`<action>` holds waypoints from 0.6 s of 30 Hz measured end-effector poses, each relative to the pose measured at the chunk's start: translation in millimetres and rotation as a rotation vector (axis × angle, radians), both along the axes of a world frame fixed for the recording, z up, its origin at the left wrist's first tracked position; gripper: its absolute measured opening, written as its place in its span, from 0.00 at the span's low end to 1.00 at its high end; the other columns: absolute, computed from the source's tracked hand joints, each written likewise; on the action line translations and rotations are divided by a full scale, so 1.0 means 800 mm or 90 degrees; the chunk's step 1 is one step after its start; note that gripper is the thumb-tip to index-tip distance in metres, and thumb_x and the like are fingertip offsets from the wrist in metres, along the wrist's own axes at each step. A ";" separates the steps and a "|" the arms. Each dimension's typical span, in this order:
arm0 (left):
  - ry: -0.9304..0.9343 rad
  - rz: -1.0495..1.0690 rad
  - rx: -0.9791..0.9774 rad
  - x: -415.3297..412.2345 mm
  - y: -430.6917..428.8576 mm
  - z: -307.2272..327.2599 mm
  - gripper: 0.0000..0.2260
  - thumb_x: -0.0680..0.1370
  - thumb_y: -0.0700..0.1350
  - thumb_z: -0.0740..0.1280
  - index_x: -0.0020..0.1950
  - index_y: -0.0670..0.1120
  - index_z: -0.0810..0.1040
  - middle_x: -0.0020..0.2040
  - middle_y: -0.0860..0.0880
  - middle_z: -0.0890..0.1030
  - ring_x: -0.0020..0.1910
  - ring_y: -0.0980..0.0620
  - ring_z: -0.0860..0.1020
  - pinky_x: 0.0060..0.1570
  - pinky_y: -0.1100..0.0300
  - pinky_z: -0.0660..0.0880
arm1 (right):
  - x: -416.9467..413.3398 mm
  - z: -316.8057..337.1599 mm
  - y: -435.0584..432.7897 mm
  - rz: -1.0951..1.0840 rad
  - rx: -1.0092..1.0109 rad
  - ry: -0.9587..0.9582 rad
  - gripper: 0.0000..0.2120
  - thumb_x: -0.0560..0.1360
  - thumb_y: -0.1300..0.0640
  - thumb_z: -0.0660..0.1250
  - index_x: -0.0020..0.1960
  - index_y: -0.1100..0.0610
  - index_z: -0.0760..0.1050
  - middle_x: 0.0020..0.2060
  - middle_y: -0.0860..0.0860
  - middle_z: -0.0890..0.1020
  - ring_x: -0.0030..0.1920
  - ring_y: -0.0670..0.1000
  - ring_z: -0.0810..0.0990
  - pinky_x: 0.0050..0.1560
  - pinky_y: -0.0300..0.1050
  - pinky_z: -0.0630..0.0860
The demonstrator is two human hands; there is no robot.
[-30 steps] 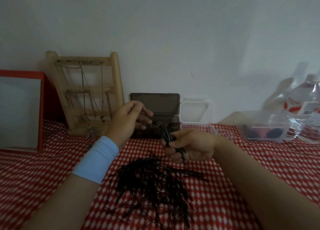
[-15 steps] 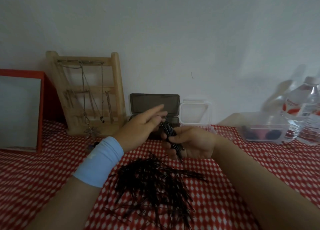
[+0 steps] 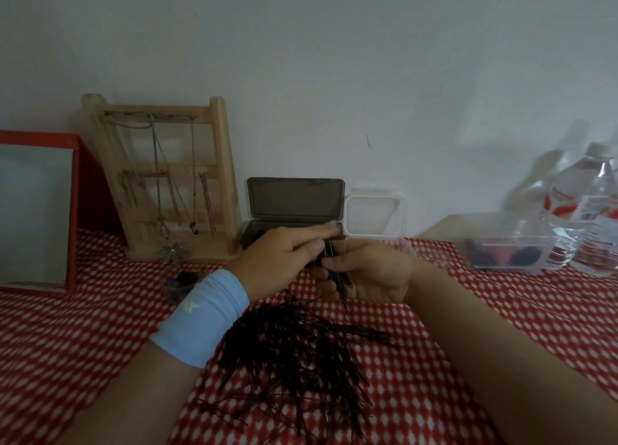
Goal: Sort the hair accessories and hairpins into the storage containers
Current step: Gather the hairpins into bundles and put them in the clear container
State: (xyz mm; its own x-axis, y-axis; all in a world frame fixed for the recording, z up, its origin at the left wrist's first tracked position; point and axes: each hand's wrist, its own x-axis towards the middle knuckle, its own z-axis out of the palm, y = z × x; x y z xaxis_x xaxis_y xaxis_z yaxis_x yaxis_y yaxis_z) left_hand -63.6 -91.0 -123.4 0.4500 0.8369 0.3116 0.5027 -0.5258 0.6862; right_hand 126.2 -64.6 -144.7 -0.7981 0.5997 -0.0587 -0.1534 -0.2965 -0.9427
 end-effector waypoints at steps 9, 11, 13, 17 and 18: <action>-0.036 0.033 -0.015 0.000 0.002 -0.008 0.17 0.84 0.48 0.57 0.73 0.57 0.69 0.69 0.60 0.74 0.68 0.65 0.69 0.73 0.57 0.63 | 0.001 0.007 -0.003 -0.001 0.014 0.006 0.08 0.79 0.65 0.58 0.52 0.60 0.76 0.41 0.55 0.73 0.38 0.51 0.75 0.41 0.42 0.75; -0.073 0.028 -0.056 0.006 0.002 -0.011 0.21 0.83 0.49 0.57 0.76 0.57 0.62 0.72 0.61 0.69 0.71 0.64 0.66 0.74 0.57 0.60 | 0.003 0.006 -0.001 -0.002 0.021 0.009 0.09 0.79 0.64 0.58 0.49 0.59 0.78 0.41 0.55 0.73 0.38 0.51 0.74 0.41 0.42 0.75; -0.102 0.034 -0.097 0.009 0.001 -0.011 0.20 0.83 0.50 0.57 0.76 0.56 0.63 0.72 0.60 0.70 0.68 0.65 0.68 0.74 0.57 0.61 | 0.005 0.008 0.000 0.015 0.015 0.007 0.11 0.80 0.65 0.57 0.49 0.59 0.79 0.41 0.55 0.73 0.38 0.51 0.74 0.41 0.42 0.75; -0.104 0.073 -0.113 0.014 -0.001 -0.008 0.16 0.82 0.56 0.55 0.69 0.60 0.72 0.63 0.58 0.77 0.63 0.57 0.74 0.71 0.57 0.65 | 0.005 0.006 -0.001 0.020 -0.005 0.001 0.07 0.80 0.65 0.58 0.52 0.60 0.74 0.40 0.55 0.73 0.38 0.50 0.75 0.40 0.42 0.75; -0.191 0.088 -0.162 0.019 -0.003 -0.008 0.17 0.81 0.59 0.55 0.68 0.60 0.72 0.60 0.57 0.79 0.61 0.54 0.76 0.69 0.56 0.66 | 0.005 0.006 0.000 0.012 -0.004 0.012 0.06 0.79 0.65 0.58 0.52 0.59 0.74 0.39 0.54 0.73 0.37 0.50 0.75 0.40 0.42 0.75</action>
